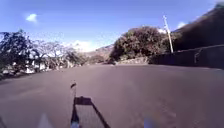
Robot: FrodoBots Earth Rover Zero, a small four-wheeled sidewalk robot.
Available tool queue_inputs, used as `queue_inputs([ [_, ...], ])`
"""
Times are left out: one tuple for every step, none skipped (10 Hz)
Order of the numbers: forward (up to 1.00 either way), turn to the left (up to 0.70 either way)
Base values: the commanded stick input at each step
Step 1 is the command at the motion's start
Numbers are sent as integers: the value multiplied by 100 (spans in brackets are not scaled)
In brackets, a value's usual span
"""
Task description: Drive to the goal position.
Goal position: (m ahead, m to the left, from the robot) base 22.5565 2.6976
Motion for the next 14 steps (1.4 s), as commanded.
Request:
queue_inputs([
  [70, 0],
  [70, 0],
  [70, 0],
  [70, 0],
  [70, 0],
  [70, 0],
  [70, 0],
  [70, 0],
  [70, 0],
  [70, 0],
  [70, 0],
  [70, 0],
  [70, 0],
  [70, 0],
])
